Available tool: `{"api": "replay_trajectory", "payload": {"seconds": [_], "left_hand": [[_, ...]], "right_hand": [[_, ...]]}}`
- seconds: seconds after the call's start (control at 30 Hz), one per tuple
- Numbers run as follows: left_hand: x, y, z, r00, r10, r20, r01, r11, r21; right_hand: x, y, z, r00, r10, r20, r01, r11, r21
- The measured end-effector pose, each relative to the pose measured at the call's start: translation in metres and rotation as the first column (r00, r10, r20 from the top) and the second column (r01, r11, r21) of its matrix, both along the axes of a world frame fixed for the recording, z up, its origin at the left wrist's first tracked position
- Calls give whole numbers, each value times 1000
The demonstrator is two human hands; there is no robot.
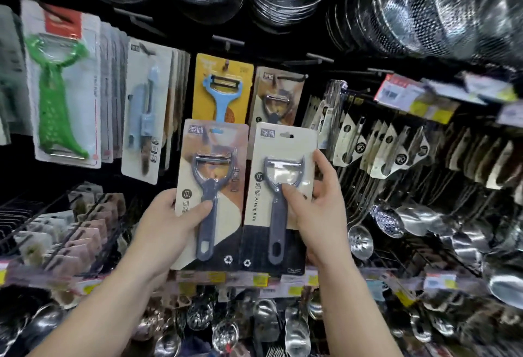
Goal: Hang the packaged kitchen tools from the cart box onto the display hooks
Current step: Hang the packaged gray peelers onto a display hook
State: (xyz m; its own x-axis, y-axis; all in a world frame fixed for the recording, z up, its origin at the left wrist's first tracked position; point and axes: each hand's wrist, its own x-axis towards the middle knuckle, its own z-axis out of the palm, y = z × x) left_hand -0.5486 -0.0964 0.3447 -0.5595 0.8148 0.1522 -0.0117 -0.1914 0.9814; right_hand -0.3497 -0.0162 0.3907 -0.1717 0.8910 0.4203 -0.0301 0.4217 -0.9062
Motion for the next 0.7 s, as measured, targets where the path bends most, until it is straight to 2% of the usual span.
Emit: {"api": "replay_trajectory", "payload": {"seconds": [0.17, 0.3, 0.47, 0.7], "left_hand": [[5, 2, 23, 999, 41, -34, -39, 998, 54], [10, 0, 35, 997, 82, -3, -81, 991, 105], [20, -1, 48, 992, 108, 62, -117, 979, 164], [28, -6, 54, 993, 101, 63, -110, 981, 161]], "right_hand": [[9, 12, 21, 1000, 7, 25, -10, 992, 122], [12, 24, 40, 998, 63, 0, -62, 980, 187], [11, 39, 61, 995, 98, -9, -93, 968, 232], [4, 52, 68, 994, 109, -18, -103, 970, 221]]}}
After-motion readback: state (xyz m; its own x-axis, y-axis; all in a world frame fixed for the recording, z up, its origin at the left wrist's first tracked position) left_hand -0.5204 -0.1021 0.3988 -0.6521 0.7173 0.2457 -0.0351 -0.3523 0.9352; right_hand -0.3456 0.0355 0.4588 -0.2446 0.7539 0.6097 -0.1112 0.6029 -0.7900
